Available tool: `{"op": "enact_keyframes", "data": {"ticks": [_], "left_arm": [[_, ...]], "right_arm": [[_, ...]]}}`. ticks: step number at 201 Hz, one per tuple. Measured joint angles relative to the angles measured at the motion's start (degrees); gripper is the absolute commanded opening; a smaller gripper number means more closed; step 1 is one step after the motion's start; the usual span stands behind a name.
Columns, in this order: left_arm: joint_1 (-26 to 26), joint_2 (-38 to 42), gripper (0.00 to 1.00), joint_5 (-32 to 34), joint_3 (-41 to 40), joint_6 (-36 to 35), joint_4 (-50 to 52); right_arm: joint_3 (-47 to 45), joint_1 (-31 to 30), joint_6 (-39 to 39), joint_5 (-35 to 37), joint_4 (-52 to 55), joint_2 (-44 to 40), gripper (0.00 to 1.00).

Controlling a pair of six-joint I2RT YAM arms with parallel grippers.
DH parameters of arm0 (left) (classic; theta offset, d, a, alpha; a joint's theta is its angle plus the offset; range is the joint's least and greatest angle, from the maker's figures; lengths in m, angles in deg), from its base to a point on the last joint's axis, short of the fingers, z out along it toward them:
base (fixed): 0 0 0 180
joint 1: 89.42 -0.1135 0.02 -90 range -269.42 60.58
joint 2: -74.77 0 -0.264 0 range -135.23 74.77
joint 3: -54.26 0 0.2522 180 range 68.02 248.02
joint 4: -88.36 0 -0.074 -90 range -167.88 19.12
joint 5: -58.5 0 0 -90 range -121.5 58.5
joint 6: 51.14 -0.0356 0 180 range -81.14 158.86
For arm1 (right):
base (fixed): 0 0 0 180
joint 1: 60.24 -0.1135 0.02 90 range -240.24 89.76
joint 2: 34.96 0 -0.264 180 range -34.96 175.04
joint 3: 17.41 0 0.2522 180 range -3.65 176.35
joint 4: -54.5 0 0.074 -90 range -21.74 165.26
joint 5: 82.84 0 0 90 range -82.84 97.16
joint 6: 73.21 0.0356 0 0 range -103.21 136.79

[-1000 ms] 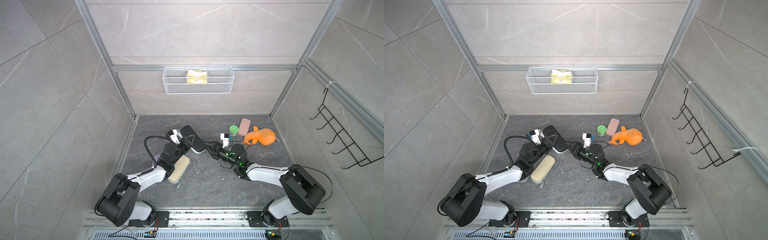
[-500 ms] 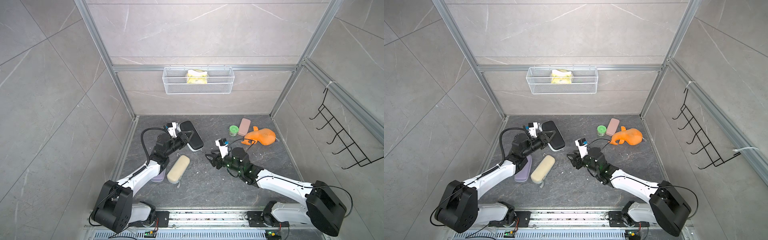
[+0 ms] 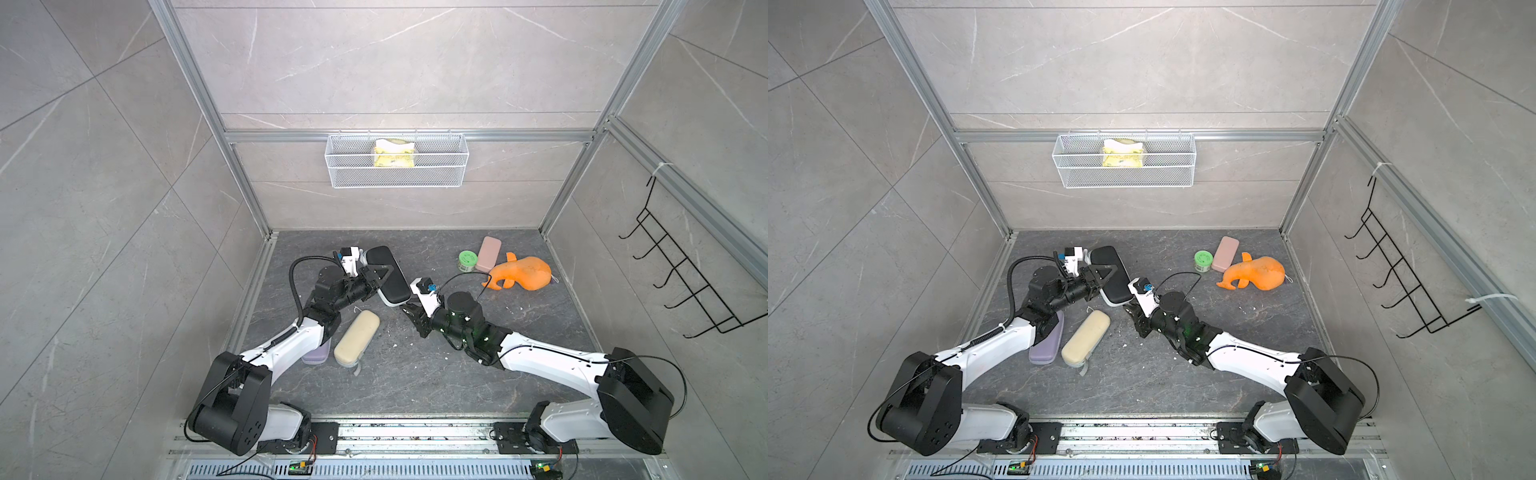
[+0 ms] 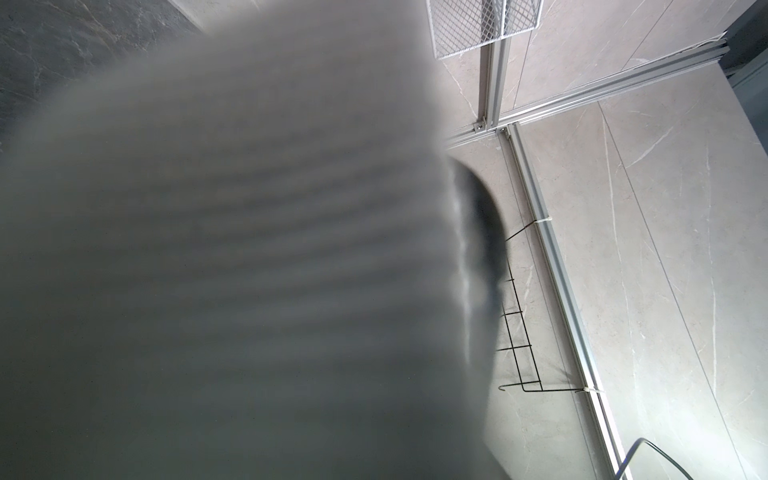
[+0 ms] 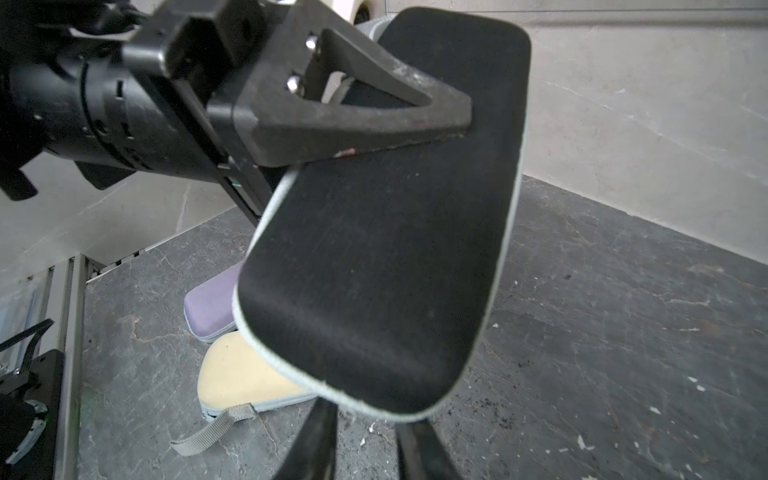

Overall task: Put umbrellas into zippered umbrella sleeves
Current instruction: Zip the zipper on the umbrella sleeve.

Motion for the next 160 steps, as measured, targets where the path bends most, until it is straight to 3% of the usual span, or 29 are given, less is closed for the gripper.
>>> {"op": "enact_keyframes", "data": {"ticks": [35,72,119,141,160], "left_arm": [[-0.1,0.0,0.16,0.2,0.0,0.3,-1.5],[-0.5,0.0,0.15,-0.2,0.0,0.6,-1.6],[-1.7,0.0,0.13,-6.2,0.0,0.7,0.9],[-2.0,-0.2,0.22,-9.7,0.0,0.8,1.1],[-2.0,-1.3,0.35,-13.2,0.2,0.8,0.3]], "right_arm": [[0.5,-0.3,0.4,0.8,0.1,0.1,0.00],[0.5,-0.3,-0.7,2.5,0.3,0.1,0.00],[0.9,2.9,-6.8,2.6,1.6,0.1,0.00],[2.7,3.6,-9.6,1.3,3.6,0.1,0.00],[4.1,4.3,-10.6,-0.2,5.2,0.1,0.00]]}}
